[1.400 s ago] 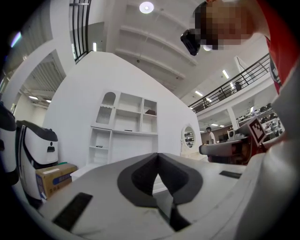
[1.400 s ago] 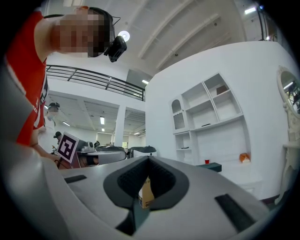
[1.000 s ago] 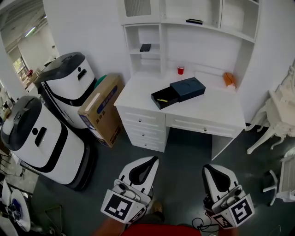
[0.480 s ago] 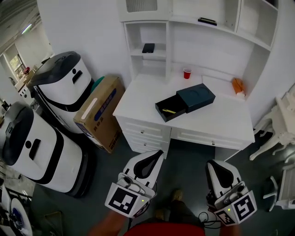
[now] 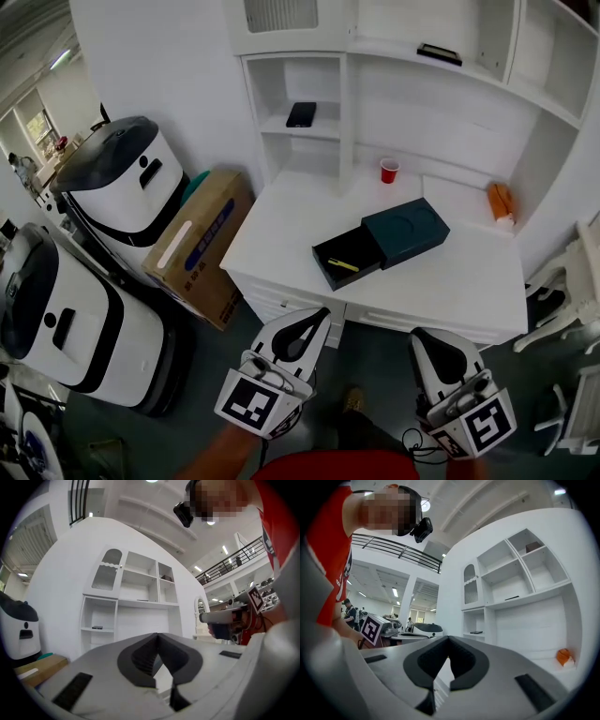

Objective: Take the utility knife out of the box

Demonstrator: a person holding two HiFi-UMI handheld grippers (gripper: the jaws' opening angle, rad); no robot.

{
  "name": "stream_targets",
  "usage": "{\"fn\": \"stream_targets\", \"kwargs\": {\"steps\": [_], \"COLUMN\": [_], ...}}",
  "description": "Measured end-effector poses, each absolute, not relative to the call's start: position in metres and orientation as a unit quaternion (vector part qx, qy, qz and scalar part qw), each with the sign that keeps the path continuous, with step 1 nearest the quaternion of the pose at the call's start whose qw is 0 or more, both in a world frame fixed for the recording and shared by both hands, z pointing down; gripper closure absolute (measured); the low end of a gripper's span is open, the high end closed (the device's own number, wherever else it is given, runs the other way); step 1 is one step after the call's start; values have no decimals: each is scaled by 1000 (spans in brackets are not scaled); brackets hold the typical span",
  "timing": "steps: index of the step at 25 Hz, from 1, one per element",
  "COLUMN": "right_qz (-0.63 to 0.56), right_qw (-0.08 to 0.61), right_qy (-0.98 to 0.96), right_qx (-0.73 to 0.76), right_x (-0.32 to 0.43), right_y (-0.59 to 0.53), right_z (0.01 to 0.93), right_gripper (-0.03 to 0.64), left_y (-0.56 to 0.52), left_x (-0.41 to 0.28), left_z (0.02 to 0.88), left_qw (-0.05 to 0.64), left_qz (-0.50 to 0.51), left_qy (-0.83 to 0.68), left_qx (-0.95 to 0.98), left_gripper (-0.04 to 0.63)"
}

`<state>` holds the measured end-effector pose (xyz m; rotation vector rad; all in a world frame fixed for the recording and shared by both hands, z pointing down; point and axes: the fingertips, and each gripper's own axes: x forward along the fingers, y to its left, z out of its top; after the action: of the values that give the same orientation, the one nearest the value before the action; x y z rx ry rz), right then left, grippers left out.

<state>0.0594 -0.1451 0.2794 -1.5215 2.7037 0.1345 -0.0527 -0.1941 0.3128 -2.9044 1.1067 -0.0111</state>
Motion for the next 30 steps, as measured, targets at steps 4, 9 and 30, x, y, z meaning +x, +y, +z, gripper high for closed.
{"fn": "stream_targets", "kwargs": {"steps": [4,9,30], "right_qz": [40,39,-9], "right_qw": [15,16,-2], "right_qy": [878,886,856], "right_qx": [-477,-462,-518], "right_x": [77,87,91], "right_y": [-191,-236,-303], "right_z": [279,280,307], "right_gripper": [609,609,609], "left_y": [-240,-283,-380], "left_x": [-37,-25,16], "left_z": [314,312,424], "left_qw": [21,40,85], "left_qz": [-2,19,-274], "left_qy": [370,387,77], "left_qx": [-929,-921,-955], "left_gripper": [558,558,487]}}
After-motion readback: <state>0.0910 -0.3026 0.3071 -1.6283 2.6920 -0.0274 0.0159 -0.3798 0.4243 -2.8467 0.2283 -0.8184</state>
